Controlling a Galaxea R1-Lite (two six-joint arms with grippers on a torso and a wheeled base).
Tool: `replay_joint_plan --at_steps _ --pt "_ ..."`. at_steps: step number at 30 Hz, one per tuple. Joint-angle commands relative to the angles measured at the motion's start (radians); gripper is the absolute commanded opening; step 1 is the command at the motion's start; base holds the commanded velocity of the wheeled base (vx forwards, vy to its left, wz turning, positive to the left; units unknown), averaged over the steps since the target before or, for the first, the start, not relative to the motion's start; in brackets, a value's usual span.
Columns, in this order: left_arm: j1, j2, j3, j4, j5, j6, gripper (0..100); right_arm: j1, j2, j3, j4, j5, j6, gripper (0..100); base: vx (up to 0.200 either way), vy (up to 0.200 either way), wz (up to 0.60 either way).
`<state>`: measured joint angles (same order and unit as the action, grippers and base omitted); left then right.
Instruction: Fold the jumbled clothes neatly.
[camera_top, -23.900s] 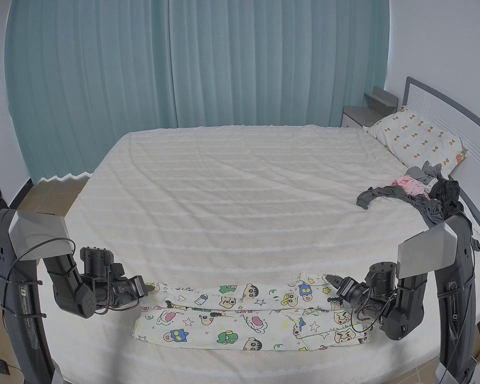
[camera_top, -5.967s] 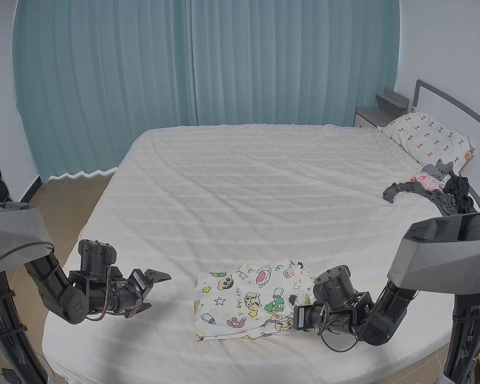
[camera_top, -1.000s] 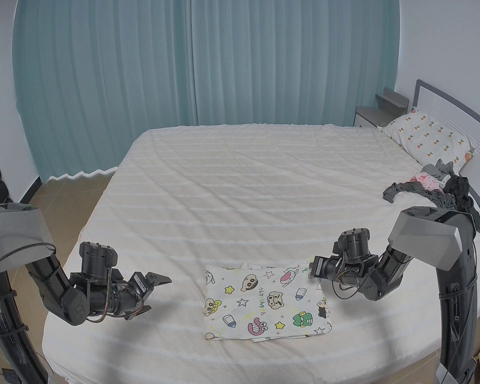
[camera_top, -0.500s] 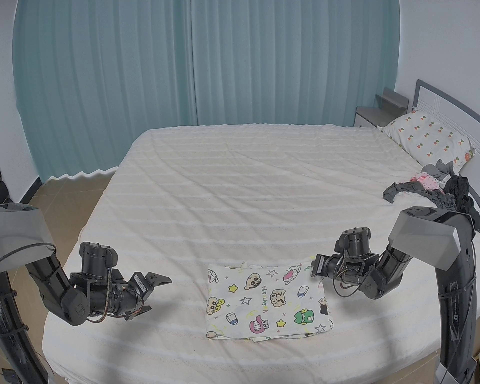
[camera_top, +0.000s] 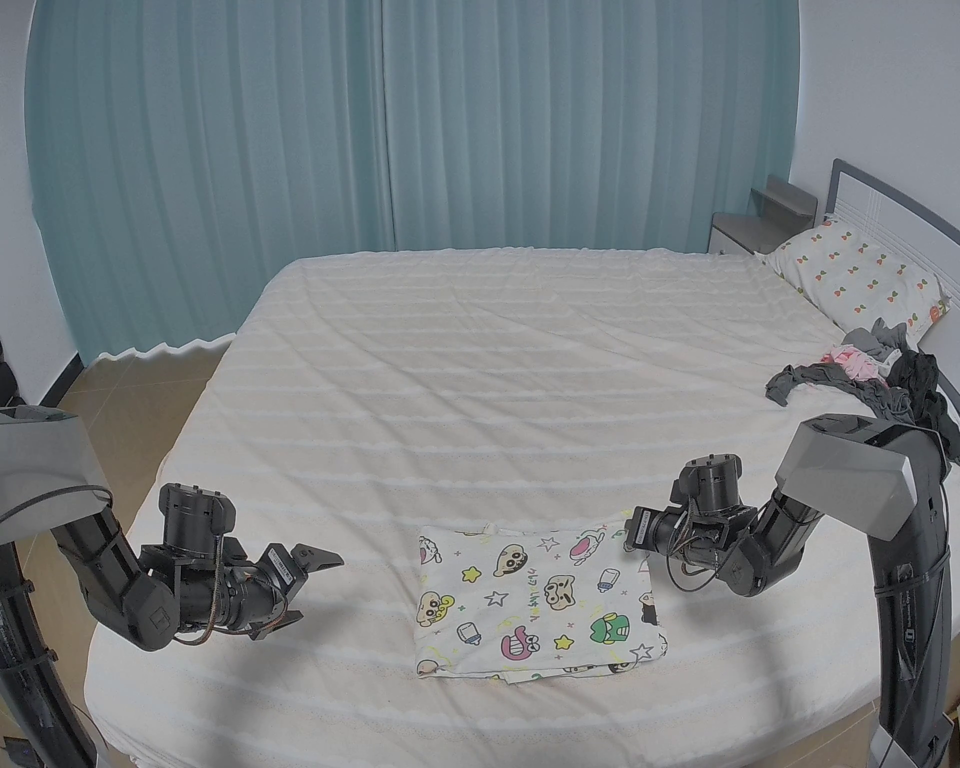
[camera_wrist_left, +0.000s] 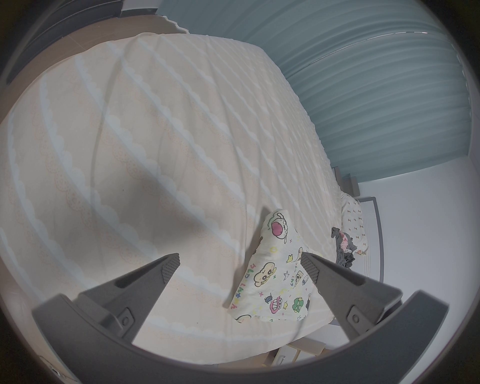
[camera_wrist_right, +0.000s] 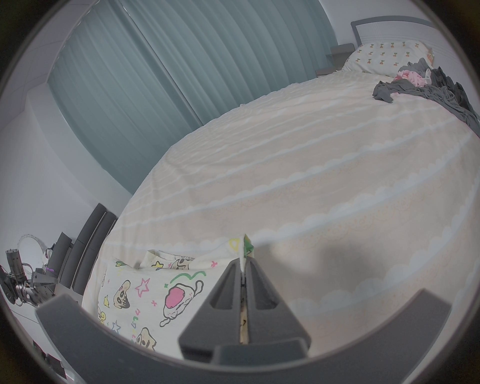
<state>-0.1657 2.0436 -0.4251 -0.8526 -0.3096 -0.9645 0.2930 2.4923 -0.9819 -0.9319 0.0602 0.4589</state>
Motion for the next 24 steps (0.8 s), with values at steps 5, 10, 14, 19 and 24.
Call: replay_joint_plan --at_steps 5,10,14,19,24 --pt "-0.001 0.001 0.000 -0.002 0.000 0.001 100 0.002 0.002 0.003 0.005 0.000 0.000 100 0.000 0.000 0.00" --pt "-0.003 0.023 0.002 -0.043 0.000 0.027 100 0.000 -0.009 0.042 0.005 0.000 -0.002 100 0.000 0.000 0.00" --pt "-0.035 0.047 -0.004 -0.092 -0.002 0.058 100 0.008 -0.072 0.132 0.002 0.015 0.027 100 0.000 0.000 0.00" --pt "-0.106 0.115 -0.064 -0.089 0.006 0.115 100 0.012 -0.122 0.221 0.002 0.081 0.044 100 0.000 0.000 0.00" --pt "-0.138 0.161 -0.109 -0.085 0.023 0.219 100 0.014 -0.119 0.262 0.002 0.122 0.024 100 0.000 0.000 0.00"
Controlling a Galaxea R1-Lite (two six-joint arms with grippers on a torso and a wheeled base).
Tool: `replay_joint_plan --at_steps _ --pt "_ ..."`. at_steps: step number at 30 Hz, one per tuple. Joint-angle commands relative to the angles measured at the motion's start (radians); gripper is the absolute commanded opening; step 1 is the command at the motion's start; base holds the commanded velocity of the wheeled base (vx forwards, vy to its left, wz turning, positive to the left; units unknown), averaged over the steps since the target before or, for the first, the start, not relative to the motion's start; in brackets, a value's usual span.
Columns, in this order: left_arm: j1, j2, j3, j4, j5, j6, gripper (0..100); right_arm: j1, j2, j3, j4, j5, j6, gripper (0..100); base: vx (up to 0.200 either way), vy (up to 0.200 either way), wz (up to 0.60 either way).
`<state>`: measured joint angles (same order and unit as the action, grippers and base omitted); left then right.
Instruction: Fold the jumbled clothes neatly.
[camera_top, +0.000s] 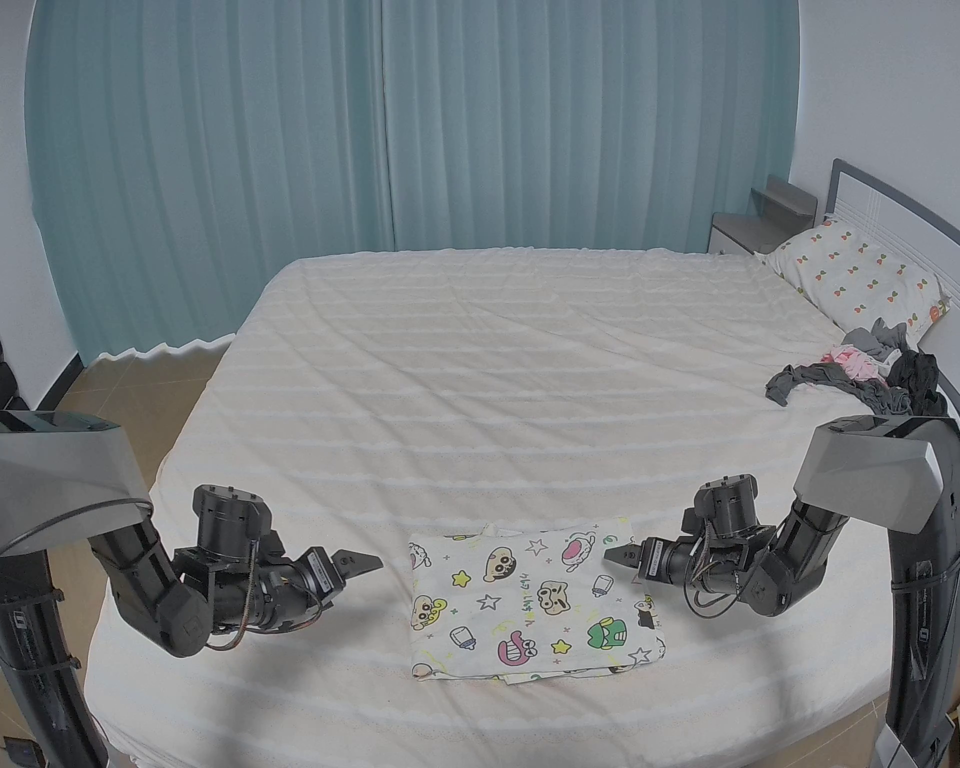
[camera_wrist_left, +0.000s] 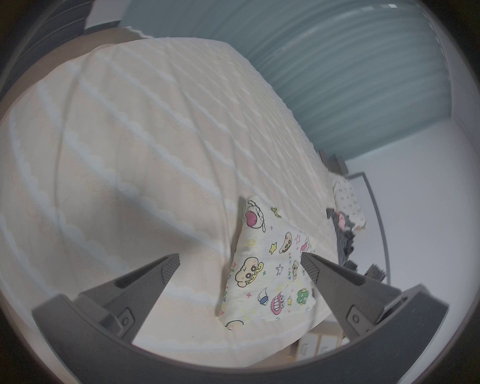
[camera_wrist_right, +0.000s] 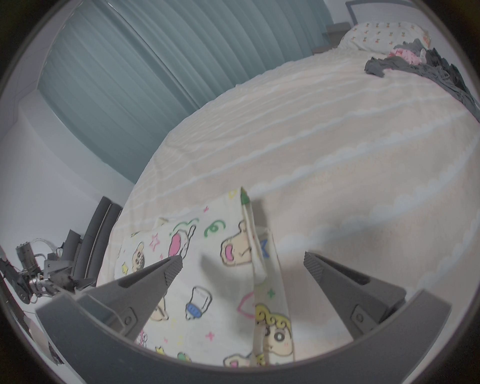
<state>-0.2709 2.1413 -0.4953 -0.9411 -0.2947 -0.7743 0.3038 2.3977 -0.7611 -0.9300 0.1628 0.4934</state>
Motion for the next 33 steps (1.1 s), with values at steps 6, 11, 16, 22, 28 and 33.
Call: replay_joint_plan --at_steps 6,11,16,22,28,33 --pt "-0.074 0.161 -0.137 0.061 0.043 0.204 100 0.011 0.009 0.051 0.011 0.027 -0.105 100 0.000 0.000 0.00" --pt "-0.099 0.164 -0.213 0.159 0.054 0.237 100 0.024 0.043 0.037 0.013 0.027 -0.105 100 0.000 0.000 0.00" --pt "-0.134 0.167 -0.264 0.197 0.055 0.237 100 0.035 0.061 0.029 0.010 0.032 -0.104 100 0.000 0.000 0.00" --pt "-0.194 0.197 -0.328 0.225 0.057 0.233 100 0.051 0.063 0.035 0.002 0.078 -0.088 100 0.000 0.000 0.00" --pt "-0.202 0.213 -0.362 0.237 0.055 0.228 100 0.069 0.060 0.026 0.002 0.087 -0.039 100 0.000 0.000 0.00" --pt "-0.211 0.221 -0.408 0.295 0.055 0.227 100 0.080 0.057 0.008 0.010 0.107 -0.027 100 0.000 0.000 0.00"
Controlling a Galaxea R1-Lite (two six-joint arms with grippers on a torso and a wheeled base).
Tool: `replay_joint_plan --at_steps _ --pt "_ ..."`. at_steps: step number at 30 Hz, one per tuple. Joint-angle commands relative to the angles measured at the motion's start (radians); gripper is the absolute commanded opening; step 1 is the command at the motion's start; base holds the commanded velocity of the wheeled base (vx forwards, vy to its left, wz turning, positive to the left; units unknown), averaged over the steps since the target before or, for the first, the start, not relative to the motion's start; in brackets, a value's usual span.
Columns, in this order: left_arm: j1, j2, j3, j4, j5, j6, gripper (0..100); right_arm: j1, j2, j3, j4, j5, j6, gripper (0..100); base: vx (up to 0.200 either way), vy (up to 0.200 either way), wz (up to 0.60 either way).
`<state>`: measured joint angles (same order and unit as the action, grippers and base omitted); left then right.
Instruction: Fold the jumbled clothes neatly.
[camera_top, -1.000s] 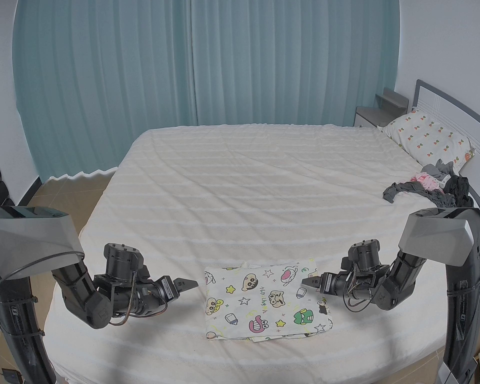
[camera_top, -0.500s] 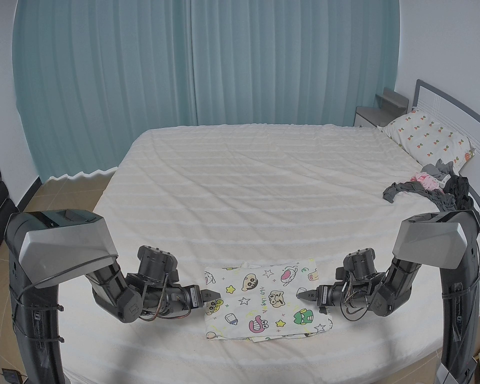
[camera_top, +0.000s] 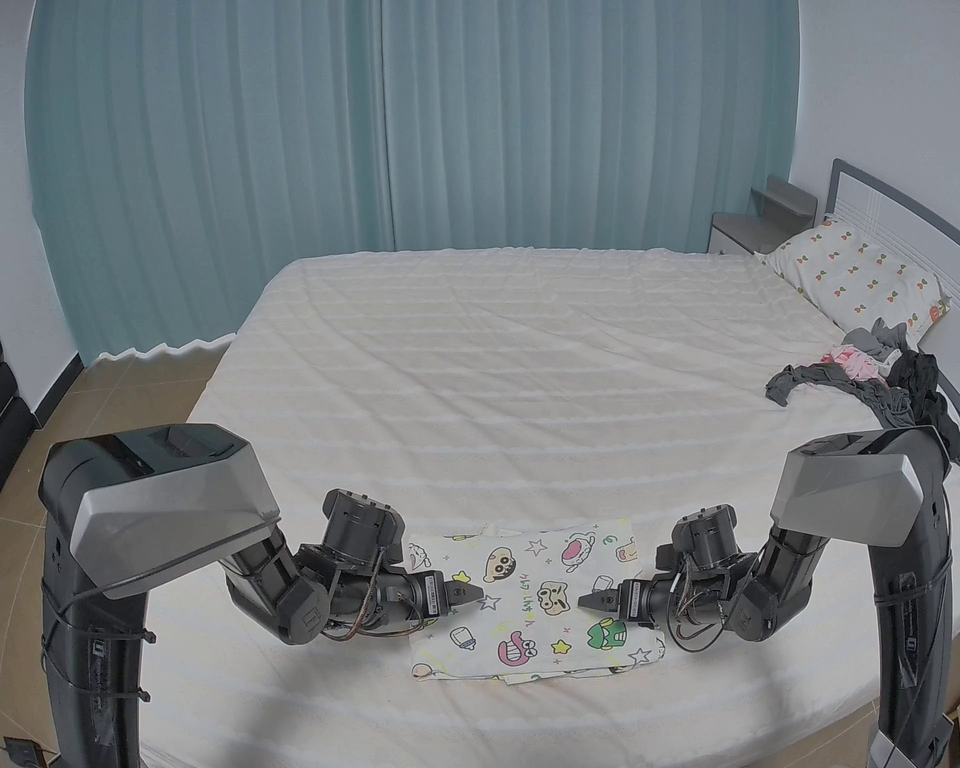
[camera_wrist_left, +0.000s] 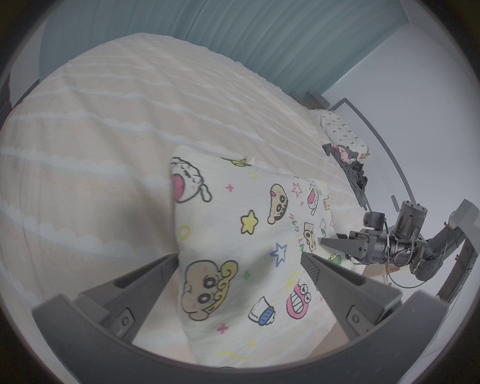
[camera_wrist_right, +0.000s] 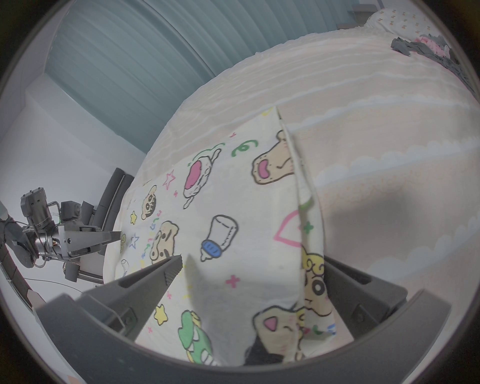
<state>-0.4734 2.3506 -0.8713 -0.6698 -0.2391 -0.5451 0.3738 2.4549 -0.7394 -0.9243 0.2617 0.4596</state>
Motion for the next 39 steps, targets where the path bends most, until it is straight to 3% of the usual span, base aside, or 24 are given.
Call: replay_joint_plan --at_steps 1,2,3,14,20,24,31,39 --pt "-0.008 0.012 -0.038 0.036 0.000 -0.001 100 0.010 -0.002 -0.015 0.005 0.011 0.010 100 0.000 0.000 0.00" --pt "-0.008 0.010 -0.043 0.050 0.000 -0.003 100 0.010 -0.002 -0.020 0.005 0.014 0.016 0 0.000 0.000 0.00" --pt "-0.008 0.009 -0.046 0.059 -0.002 -0.003 0 0.010 -0.001 -0.023 0.005 0.017 0.017 0 0.000 0.000 0.00" --pt "-0.027 0.001 -0.031 0.058 0.003 -0.001 0 0.013 -0.011 -0.011 -0.022 0.039 0.025 0 0.000 0.000 0.00" --pt "-0.028 -0.037 -0.006 0.058 0.004 -0.068 0 0.020 -0.050 0.038 -0.090 0.036 0.030 0 0.000 0.000 0.00" --pt "-0.034 -0.086 0.008 0.058 0.004 -0.142 0 0.043 -0.100 0.066 -0.116 0.036 0.139 0 0.000 0.000 0.00" --pt "-0.037 -0.125 0.032 0.058 0.004 -0.162 0 0.045 -0.105 0.107 -0.168 0.034 0.152 0 0.000 0.000 0.00" --pt "-0.054 -0.156 0.055 0.061 0.004 -0.165 0 0.046 -0.119 0.135 -0.206 0.034 0.156 0 0.000 -0.200 0.00"
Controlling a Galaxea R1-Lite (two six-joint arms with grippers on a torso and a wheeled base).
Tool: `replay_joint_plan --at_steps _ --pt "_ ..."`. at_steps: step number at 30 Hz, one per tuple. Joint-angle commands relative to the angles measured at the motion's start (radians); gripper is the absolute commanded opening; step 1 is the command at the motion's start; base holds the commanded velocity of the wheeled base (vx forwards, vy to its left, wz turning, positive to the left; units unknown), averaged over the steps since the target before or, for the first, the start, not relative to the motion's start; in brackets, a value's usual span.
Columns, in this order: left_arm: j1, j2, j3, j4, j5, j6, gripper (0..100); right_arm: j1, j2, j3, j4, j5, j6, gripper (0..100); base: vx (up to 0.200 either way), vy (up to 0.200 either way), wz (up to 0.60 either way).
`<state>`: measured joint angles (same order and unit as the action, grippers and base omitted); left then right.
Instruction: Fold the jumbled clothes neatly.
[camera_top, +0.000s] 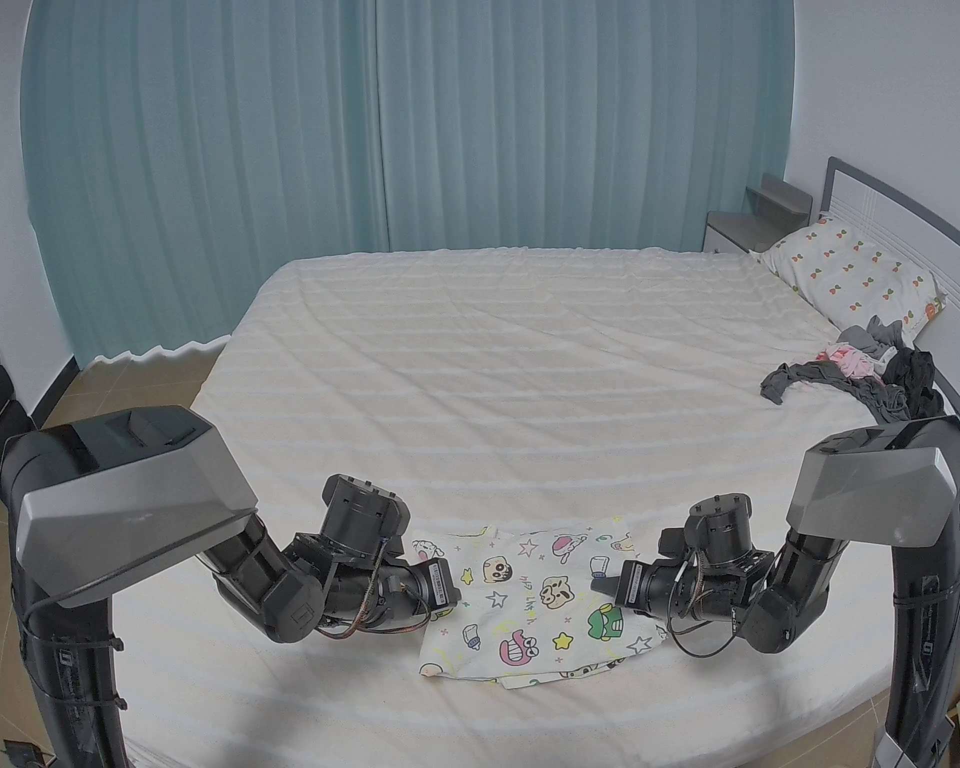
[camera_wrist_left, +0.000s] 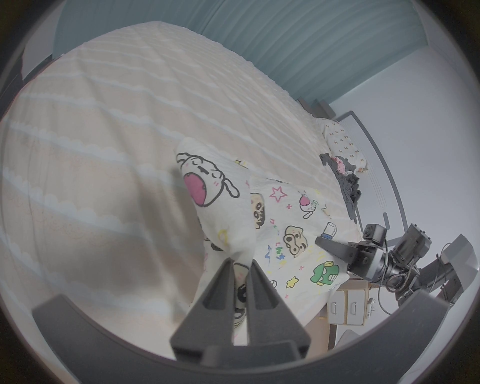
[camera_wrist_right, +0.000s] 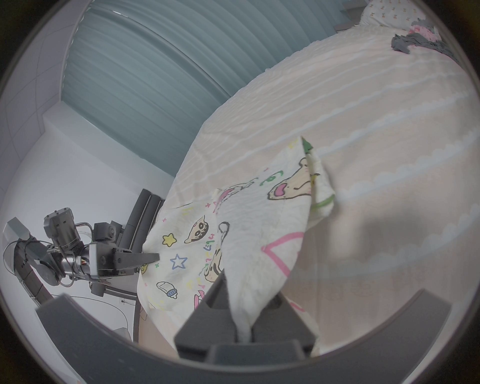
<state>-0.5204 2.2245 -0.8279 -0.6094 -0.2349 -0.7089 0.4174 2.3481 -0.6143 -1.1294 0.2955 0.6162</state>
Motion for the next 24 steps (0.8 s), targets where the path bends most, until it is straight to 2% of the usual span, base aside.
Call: replay_joint_plan --at_steps 1,17,24 --pt "-0.010 -0.031 0.013 0.000 0.000 -0.001 0 0.003 -0.012 0.011 -0.003 0.001 -0.001 0 0.000 -0.200 0.00" --pt "-0.032 -0.105 0.038 0.005 0.000 -0.012 0 0.027 -0.085 0.025 0.025 -0.004 -0.001 0 0.000 -0.200 0.00" --pt "-0.067 -0.129 0.044 0.005 0.000 -0.029 0 0.012 -0.204 0.025 0.132 -0.004 -0.003 0 0.000 -0.200 0.00"
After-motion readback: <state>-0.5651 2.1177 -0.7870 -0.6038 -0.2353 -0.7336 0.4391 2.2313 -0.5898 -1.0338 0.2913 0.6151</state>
